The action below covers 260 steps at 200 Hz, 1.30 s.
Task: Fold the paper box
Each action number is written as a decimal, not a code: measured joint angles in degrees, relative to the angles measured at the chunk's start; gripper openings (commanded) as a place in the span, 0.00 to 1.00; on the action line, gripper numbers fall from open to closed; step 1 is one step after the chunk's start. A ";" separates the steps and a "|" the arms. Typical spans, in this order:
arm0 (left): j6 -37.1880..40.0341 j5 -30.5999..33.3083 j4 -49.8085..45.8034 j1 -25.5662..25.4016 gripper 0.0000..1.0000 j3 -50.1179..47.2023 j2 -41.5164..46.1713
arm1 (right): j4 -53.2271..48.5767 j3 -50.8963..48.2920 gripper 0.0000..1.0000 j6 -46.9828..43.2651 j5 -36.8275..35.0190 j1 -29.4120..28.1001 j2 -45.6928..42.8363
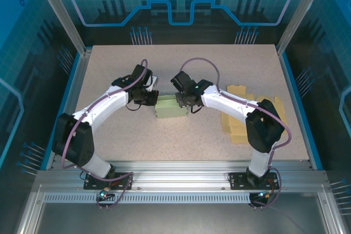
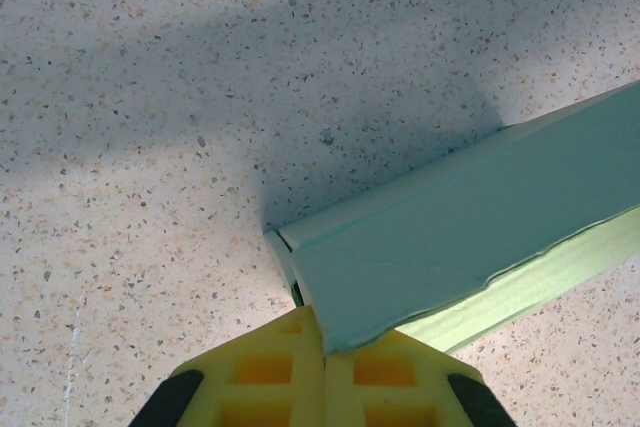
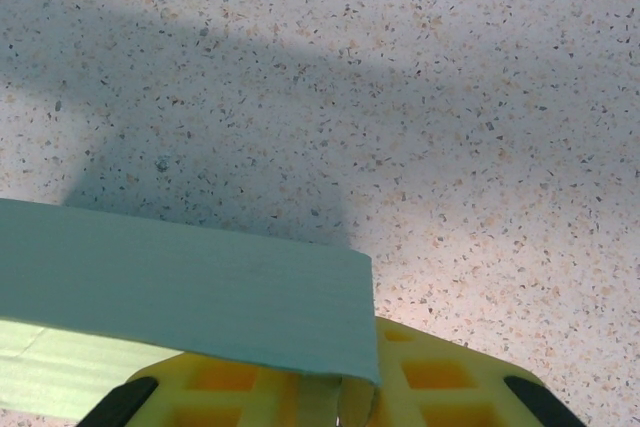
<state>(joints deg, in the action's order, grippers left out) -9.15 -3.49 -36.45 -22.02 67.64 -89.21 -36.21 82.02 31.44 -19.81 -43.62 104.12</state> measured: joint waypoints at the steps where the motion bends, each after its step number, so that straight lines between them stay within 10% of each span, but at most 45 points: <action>1: 0.00 0.00 0.04 0.00 0.05 -0.02 0.00 | 0.00 0.00 0.23 0.00 -0.02 0.00 0.00; 260: -4.13 5.55 17.64 -2.21 0.00 -11.56 4.44 | -0.63 -0.04 0.33 -0.48 -1.16 -0.28 -0.17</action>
<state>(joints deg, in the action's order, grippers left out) -13.28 2.07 -18.81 -24.23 56.07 -84.77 -36.84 81.97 30.96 -20.97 -43.90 103.94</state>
